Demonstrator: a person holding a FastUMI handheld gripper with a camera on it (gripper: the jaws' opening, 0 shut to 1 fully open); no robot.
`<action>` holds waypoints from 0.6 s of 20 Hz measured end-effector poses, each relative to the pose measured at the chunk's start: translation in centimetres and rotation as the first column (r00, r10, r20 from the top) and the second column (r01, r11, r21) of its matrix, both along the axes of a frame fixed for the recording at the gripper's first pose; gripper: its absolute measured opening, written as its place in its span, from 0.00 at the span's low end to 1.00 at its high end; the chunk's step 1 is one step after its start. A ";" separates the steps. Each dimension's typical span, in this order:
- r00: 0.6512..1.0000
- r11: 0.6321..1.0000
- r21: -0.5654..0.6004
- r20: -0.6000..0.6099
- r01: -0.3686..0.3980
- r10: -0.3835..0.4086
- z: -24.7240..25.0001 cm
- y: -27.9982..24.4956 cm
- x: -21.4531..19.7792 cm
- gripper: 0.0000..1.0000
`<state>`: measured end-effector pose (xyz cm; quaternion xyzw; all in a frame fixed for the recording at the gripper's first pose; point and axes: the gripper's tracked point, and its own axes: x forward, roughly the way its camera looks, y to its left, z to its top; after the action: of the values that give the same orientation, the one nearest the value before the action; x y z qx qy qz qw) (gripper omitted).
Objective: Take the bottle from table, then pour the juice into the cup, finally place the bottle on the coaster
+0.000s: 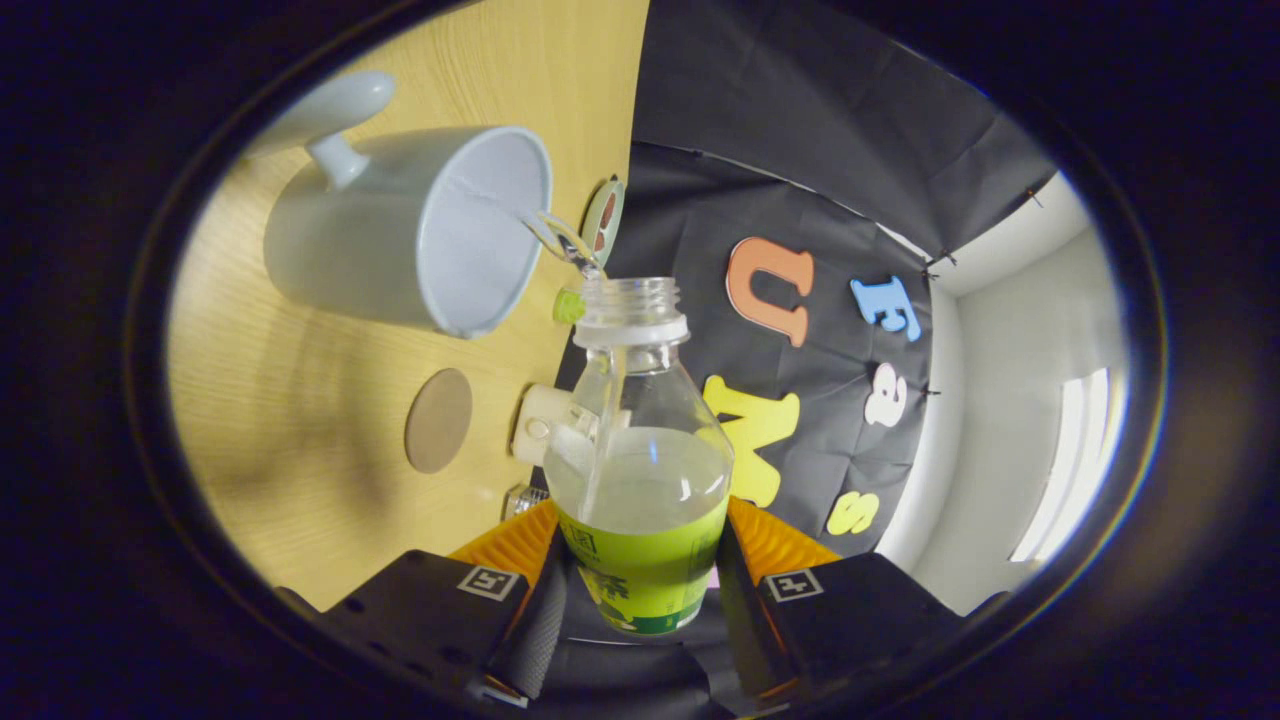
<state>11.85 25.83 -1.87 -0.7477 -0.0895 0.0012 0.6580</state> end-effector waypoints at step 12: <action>1.000 1.000 -0.026 0.024 0.007 -0.007 1.3 -0.4 0.0 0.75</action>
<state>11.82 25.39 -0.54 -0.7566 -0.0947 -0.0087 0.6470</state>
